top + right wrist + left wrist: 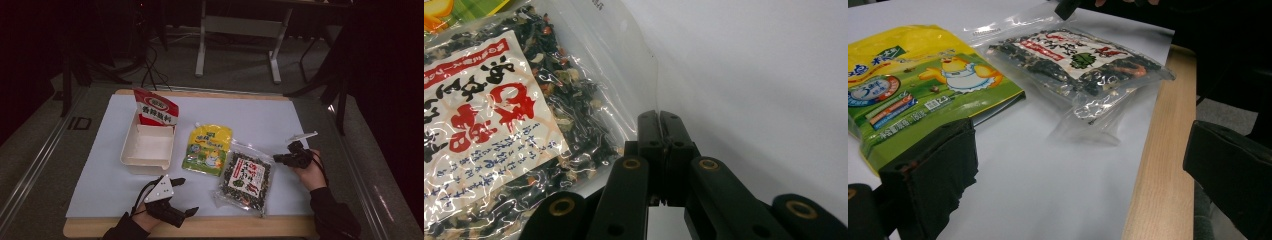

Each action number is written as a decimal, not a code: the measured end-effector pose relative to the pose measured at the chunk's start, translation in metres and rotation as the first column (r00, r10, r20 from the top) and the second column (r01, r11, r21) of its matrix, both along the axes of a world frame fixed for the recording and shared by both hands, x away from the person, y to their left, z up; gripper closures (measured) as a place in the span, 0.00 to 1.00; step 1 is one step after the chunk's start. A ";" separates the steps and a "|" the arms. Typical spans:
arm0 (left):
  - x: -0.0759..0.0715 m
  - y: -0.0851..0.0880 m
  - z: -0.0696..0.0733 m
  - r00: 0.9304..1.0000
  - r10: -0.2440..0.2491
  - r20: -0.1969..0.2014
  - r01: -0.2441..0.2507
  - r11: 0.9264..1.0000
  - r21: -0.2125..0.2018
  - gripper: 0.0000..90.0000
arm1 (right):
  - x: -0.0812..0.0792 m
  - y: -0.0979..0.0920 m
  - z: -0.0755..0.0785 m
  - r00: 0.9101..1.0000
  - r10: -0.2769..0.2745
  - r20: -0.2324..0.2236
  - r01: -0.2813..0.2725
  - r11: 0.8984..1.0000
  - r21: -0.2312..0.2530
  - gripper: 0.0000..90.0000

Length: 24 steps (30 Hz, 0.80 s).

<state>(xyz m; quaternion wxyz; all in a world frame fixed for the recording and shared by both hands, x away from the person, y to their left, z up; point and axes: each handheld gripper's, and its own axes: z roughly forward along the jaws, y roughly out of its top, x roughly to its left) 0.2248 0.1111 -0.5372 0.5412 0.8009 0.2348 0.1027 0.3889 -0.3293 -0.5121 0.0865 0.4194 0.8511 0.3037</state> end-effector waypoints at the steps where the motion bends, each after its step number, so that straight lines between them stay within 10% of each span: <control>1: 0.000 0.000 0.000 1.000 -0.003 0.002 0.003 1.000 0.001 0.02 | -0.001 0.000 0.002 1.000 0.000 0.012 0.001 1.000 -0.009 1.00; 13: -0.001 -0.002 0.006 0.999 -0.018 0.048 0.020 1.000 -0.024 0.02 | -0.017 -0.003 0.054 0.983 -0.004 0.182 0.002 1.000 0.011 1.00; 24: -0.003 -0.005 0.019 1.000 -0.016 0.005 0.016 1.000 0.016 0.03 | -0.026 0.021 0.085 0.959 0.076 0.274 -0.083 0.996 0.016 1.00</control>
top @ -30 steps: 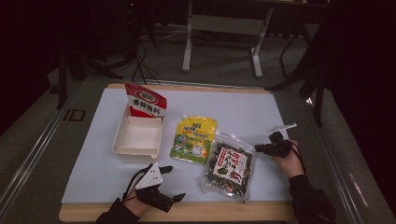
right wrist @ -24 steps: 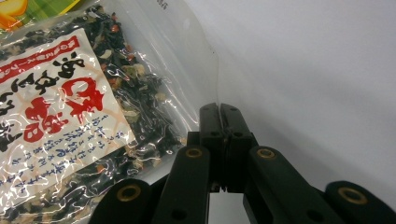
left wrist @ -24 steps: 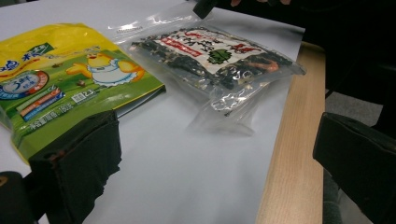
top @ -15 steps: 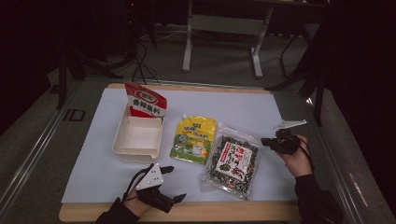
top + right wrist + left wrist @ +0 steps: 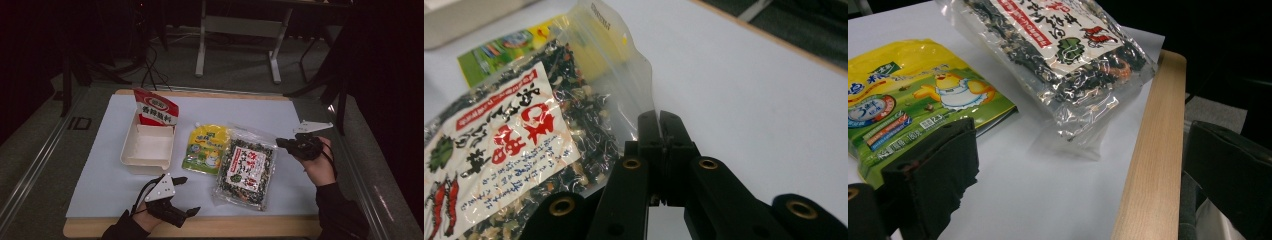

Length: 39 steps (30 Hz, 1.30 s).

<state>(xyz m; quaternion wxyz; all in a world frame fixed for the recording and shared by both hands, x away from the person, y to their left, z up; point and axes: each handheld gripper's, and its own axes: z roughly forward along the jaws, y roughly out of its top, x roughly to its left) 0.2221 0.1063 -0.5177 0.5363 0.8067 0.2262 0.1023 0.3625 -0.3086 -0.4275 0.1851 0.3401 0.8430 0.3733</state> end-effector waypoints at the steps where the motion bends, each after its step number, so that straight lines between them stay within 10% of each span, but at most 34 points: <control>1: 0.000 0.000 0.002 1.000 -0.001 -0.006 0.001 1.000 -0.001 0.03 | -0.001 0.002 0.003 1.000 0.006 0.013 -0.006 1.000 0.004 1.00; 20: 0.028 -0.009 0.009 0.993 0.000 -0.118 -0.006 0.999 -0.048 0.06 | -0.034 0.041 0.050 0.977 0.169 0.134 -0.171 0.985 0.008 1.00; 39: 0.059 -0.028 0.011 0.985 -0.106 -0.135 0.092 0.990 -0.111 0.19 | -0.092 0.074 0.099 0.893 0.363 0.265 -0.372 0.928 -0.017 1.00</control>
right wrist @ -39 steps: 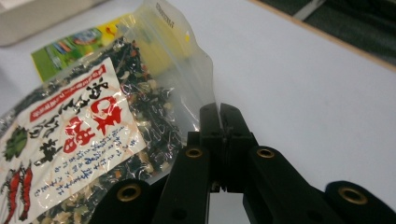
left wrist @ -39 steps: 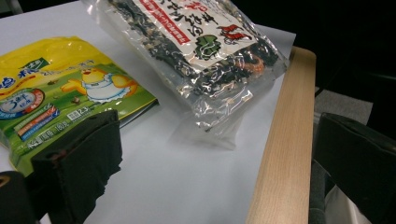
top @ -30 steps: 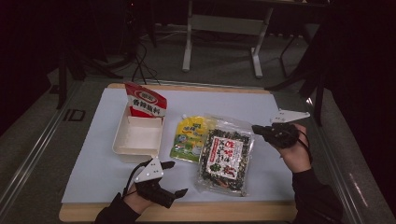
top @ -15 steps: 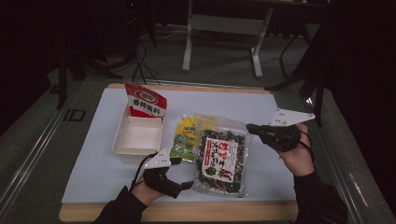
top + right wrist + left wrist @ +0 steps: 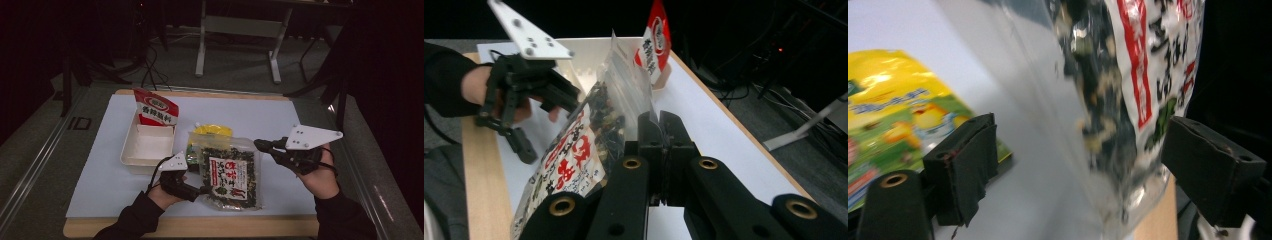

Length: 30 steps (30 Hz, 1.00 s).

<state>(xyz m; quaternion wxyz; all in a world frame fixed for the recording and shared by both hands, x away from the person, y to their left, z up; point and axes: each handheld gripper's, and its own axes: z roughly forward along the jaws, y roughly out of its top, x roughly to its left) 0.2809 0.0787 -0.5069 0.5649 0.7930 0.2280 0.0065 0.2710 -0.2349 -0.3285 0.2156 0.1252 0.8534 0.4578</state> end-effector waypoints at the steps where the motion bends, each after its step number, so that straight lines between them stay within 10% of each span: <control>1: 0.000 -0.002 0.000 1.000 -0.019 0.006 0.019 1.000 -0.009 0.23 | 0.000 0.001 0.000 1.000 0.002 0.000 -0.002 1.000 0.001 1.00; 12: -0.007 -0.014 0.010 0.983 -0.180 0.042 0.180 0.984 -0.006 0.69 | -0.006 -0.002 0.007 1.000 0.020 0.001 -0.020 1.000 0.012 1.00; 26: -0.021 -0.017 0.037 0.981 -0.191 0.043 0.189 0.981 0.046 0.80 | -0.003 -0.011 0.014 1.000 0.000 0.013 -0.001 0.999 0.051 0.97; 30: -0.025 -0.015 0.045 0.985 -0.168 0.047 0.166 0.985 0.038 0.82 | 0.001 -0.017 0.014 1.000 -0.003 -0.009 0.004 0.994 0.109 0.82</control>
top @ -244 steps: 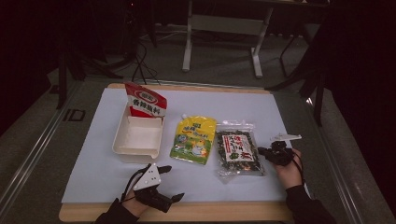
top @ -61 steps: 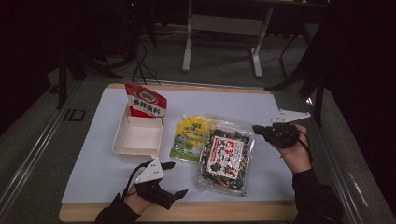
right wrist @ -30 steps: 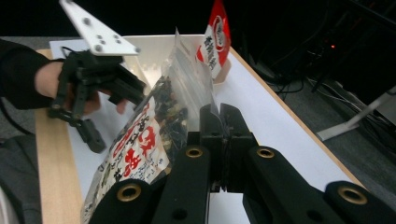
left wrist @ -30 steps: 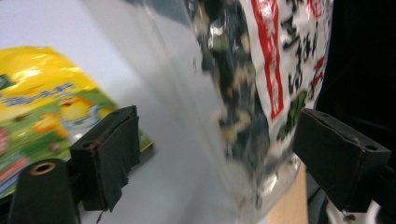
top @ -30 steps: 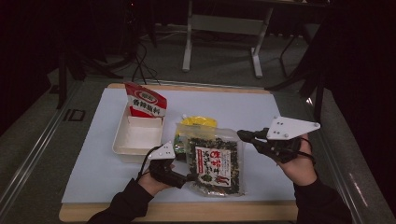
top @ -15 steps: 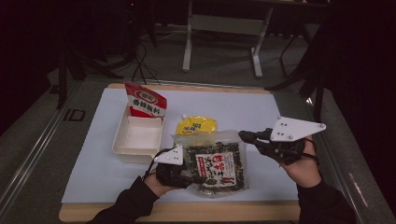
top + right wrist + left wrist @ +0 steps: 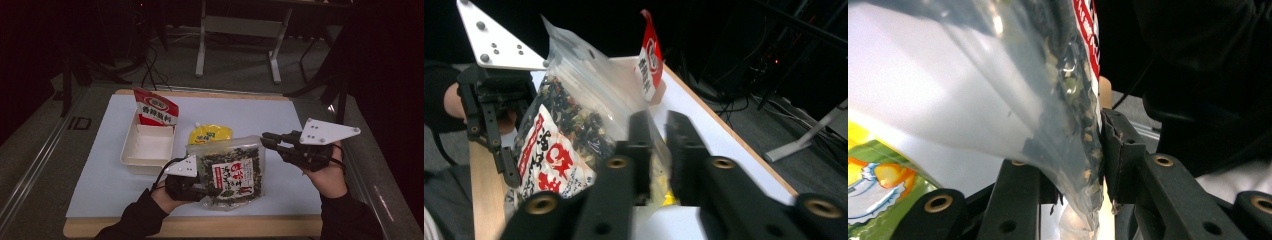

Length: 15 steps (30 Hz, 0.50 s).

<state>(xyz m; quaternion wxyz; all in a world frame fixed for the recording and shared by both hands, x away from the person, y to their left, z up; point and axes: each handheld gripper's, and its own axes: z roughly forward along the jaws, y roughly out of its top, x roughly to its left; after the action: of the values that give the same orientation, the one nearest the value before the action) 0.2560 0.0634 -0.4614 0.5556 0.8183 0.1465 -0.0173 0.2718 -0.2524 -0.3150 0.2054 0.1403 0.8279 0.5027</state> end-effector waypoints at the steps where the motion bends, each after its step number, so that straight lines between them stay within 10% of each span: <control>1: -0.001 0.002 0.005 1.000 -0.003 -0.002 0.003 1.000 -0.011 0.82 | 0.000 -0.001 0.000 1.000 -0.002 0.003 0.002 1.000 0.010 0.77; 15: 0.005 0.022 0.014 0.996 0.086 0.013 -0.086 0.995 -0.046 0.84 | 0.003 -0.008 -0.014 0.999 -0.036 -0.019 0.037 0.998 0.050 0.51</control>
<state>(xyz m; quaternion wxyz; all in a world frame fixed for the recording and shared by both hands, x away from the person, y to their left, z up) 0.2610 0.0859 -0.4471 0.5752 0.7986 0.1769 0.0096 0.2749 -0.2604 -0.3292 0.2035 0.1652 0.8142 0.5181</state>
